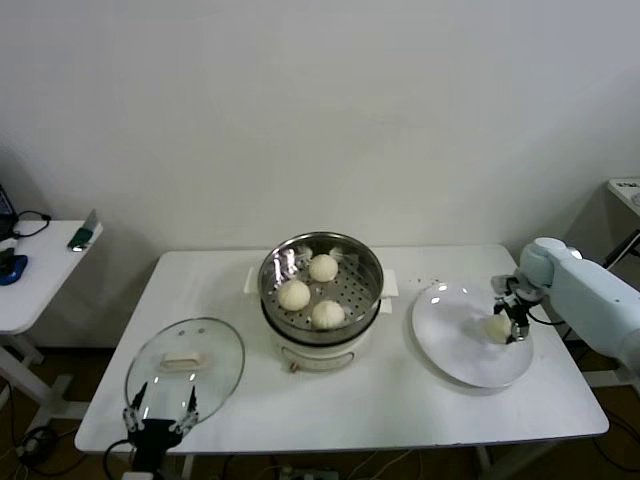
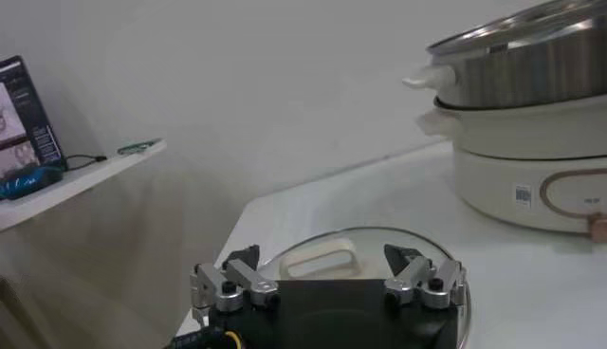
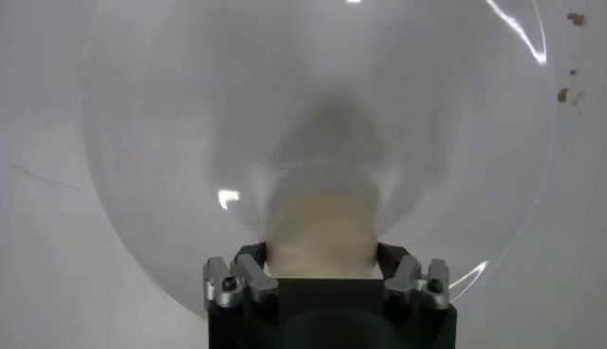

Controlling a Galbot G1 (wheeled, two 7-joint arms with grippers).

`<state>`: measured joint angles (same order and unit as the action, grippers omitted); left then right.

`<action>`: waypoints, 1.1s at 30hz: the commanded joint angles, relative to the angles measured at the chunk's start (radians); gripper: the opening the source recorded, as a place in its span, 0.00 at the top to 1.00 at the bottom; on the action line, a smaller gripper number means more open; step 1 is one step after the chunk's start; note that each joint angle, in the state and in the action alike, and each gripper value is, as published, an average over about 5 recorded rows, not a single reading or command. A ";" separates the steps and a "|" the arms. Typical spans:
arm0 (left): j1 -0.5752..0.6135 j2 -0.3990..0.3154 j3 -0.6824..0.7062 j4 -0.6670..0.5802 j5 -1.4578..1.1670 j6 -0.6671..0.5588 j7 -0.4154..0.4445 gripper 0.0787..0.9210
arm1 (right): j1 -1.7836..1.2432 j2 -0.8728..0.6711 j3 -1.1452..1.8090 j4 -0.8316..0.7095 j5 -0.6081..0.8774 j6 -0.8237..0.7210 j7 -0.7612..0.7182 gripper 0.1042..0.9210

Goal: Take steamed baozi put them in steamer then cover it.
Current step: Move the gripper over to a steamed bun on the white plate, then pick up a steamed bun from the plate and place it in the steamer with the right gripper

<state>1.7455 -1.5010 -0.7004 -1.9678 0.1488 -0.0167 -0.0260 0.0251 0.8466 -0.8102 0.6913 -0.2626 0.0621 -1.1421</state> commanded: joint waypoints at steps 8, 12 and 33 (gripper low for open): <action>0.003 -0.004 0.006 -0.005 0.005 -0.002 -0.004 0.12 | 0.138 0.001 -0.146 0.020 0.166 -0.026 -0.008 0.27; 0.006 -0.005 0.011 -0.012 0.003 0.000 -0.001 0.12 | 0.302 0.010 -0.301 0.045 0.340 -0.065 -0.012 0.27; 0.023 0.008 0.074 -0.054 -0.010 -0.007 0.030 0.12 | 0.850 0.324 -0.912 0.214 1.114 -0.259 0.033 0.26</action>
<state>1.7692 -1.4988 -0.6398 -2.0117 0.1440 -0.0237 0.0008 0.7059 1.0272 -1.5261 0.8533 0.5549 -0.1307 -1.1275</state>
